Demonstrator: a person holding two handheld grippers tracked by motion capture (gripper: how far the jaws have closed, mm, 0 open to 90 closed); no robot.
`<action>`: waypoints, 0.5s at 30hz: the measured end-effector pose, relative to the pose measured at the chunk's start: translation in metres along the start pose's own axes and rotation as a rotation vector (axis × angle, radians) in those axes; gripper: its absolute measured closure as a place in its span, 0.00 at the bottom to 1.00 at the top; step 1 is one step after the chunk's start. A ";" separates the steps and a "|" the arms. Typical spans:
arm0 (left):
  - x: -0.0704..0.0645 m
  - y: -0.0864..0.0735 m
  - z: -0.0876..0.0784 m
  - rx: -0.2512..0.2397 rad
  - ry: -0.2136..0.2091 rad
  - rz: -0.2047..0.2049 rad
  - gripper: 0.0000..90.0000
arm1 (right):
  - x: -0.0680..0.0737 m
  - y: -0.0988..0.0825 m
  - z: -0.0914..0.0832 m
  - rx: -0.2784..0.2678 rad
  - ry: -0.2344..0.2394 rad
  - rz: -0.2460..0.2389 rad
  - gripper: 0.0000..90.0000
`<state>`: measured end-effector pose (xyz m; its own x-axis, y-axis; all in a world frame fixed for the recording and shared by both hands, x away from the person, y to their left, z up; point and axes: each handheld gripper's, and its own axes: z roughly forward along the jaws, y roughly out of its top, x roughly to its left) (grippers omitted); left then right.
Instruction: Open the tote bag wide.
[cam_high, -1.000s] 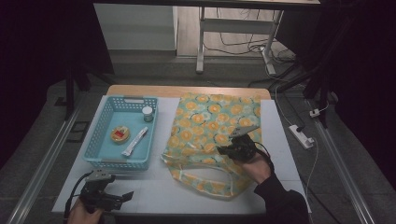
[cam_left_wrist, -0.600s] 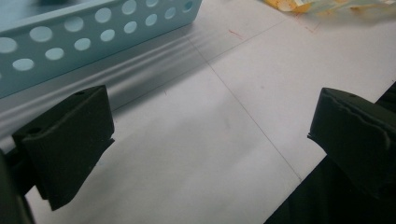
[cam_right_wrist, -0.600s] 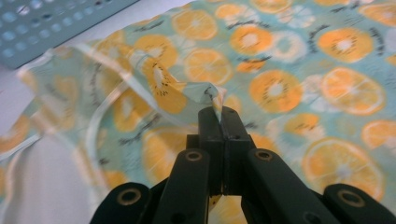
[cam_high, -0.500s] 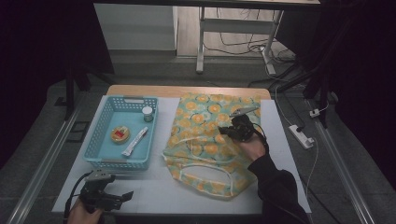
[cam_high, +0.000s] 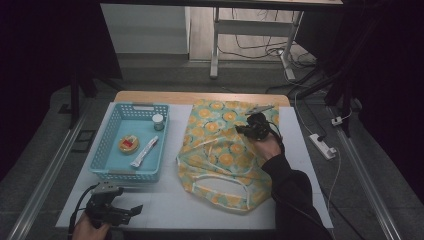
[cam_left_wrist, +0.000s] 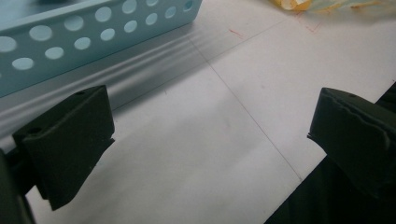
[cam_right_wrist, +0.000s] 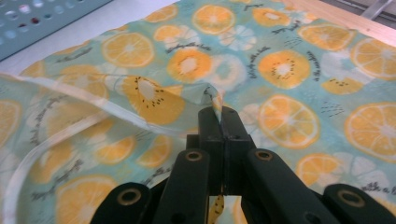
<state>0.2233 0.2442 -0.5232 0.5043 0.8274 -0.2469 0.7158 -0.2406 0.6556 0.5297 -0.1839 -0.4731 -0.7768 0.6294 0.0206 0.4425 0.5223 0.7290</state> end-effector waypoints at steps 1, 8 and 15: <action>0.000 0.000 0.000 0.000 0.000 -0.001 0.00 | -0.002 0.001 0.001 0.001 -0.004 0.005 0.99; 0.000 0.000 0.000 0.002 0.000 -0.003 0.00 | -0.017 0.006 0.013 0.003 -0.037 0.041 0.99; 0.000 0.000 0.000 0.002 0.001 -0.004 0.01 | -0.020 -0.012 0.033 0.080 -0.043 0.057 0.97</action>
<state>0.2235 0.2444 -0.5233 0.5012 0.8290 -0.2482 0.7185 -0.2387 0.6533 0.5546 -0.1837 -0.5044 -0.7299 0.6829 0.0296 0.5213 0.5281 0.6703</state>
